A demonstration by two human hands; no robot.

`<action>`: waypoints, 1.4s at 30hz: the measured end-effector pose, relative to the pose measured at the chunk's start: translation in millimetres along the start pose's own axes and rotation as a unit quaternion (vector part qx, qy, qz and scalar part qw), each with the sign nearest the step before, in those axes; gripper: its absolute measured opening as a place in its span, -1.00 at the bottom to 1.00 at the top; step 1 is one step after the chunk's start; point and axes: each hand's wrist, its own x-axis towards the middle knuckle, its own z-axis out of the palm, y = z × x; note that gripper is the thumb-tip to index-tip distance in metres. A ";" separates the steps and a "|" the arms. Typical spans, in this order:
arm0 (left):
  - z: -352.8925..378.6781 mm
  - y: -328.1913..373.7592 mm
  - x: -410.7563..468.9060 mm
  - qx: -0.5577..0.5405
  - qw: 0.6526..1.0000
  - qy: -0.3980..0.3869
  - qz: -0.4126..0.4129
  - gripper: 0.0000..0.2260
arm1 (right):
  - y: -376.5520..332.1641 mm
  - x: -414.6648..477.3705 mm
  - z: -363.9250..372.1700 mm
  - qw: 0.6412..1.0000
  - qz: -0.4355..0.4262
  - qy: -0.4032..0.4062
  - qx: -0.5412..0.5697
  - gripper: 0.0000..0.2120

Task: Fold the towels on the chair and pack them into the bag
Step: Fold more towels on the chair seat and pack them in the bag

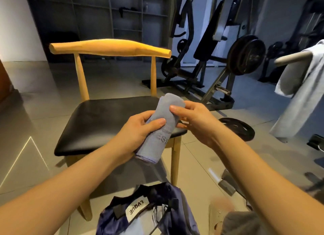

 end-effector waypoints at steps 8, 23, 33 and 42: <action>38.8 -54.1 -15.1 0.085 0.994 0.024 -0.061 -0.62 | 51.2 10.7 3.4 0.986 0.042 0.152 0.046 -0.68; 40.0 -202.1 -41.2 0.066 0.941 0.005 -0.333 -0.73 | 225.7 6.1 14.4 0.968 0.250 -0.008 0.034 -0.71; -11.6 -294.2 -49.6 0.078 0.867 -0.195 -0.452 -0.84 | 348.5 -40.1 35.7 0.928 0.364 -0.082 0.016 -0.63; -76.4 -368.3 3.0 0.637 0.738 -0.166 -0.150 -0.60 | 407.2 -57.4 84.5 0.875 0.458 -0.081 -0.132 -0.84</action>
